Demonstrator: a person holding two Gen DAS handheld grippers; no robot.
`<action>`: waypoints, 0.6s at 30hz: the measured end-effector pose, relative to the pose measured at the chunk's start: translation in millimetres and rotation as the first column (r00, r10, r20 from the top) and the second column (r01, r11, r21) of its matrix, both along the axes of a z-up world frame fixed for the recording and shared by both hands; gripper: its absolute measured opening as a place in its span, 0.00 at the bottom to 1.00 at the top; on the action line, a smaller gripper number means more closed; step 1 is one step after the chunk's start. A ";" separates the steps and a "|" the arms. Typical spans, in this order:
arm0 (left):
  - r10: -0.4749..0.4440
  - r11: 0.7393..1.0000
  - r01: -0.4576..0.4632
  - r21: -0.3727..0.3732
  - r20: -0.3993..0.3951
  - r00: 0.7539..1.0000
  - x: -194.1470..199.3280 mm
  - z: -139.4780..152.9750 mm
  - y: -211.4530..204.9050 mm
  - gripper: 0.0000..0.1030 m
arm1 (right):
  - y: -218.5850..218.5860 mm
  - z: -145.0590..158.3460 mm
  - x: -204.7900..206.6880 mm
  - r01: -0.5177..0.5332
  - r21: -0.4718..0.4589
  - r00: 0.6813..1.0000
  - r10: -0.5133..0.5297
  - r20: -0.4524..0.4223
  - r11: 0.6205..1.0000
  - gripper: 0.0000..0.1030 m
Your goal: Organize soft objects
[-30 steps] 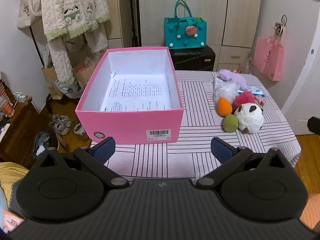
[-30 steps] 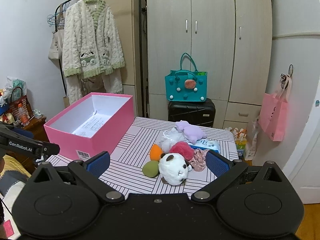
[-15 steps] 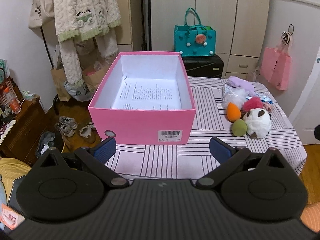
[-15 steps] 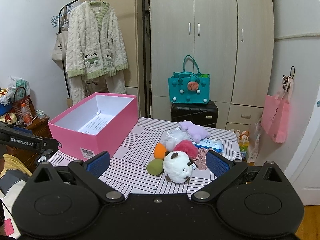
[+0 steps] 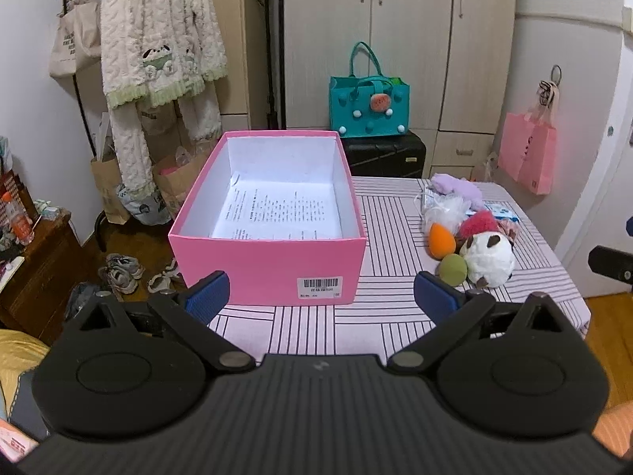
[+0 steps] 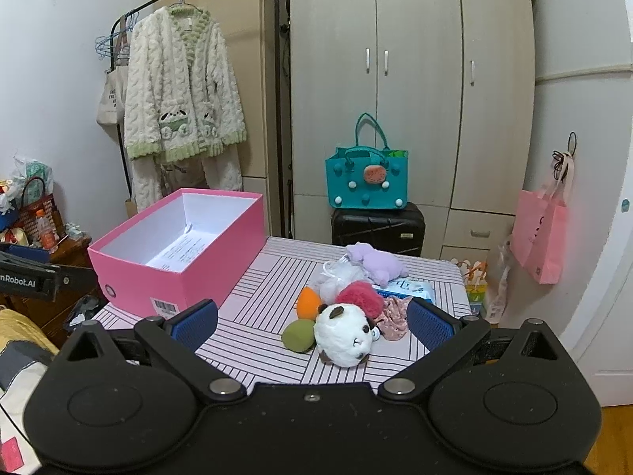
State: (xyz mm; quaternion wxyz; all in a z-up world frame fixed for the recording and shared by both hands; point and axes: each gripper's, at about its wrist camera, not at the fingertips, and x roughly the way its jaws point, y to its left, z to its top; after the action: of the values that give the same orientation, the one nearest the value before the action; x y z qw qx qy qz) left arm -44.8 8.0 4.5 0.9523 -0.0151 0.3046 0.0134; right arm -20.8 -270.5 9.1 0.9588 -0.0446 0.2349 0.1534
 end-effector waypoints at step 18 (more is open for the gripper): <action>0.042 0.998 -0.041 0.046 -0.014 0.999 0.7 -6.6 -0.2 0.99 | 0.4 -1.8 -4.8 0.003 -0.016 1.000 -0.003 0.010 1.000 1.00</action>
State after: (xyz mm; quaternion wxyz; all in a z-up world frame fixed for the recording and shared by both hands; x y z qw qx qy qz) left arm -44.0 7.8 -2.1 0.9496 0.0005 0.3109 0.0403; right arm -25.6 -270.1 7.3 0.9598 -0.0527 0.2312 0.1500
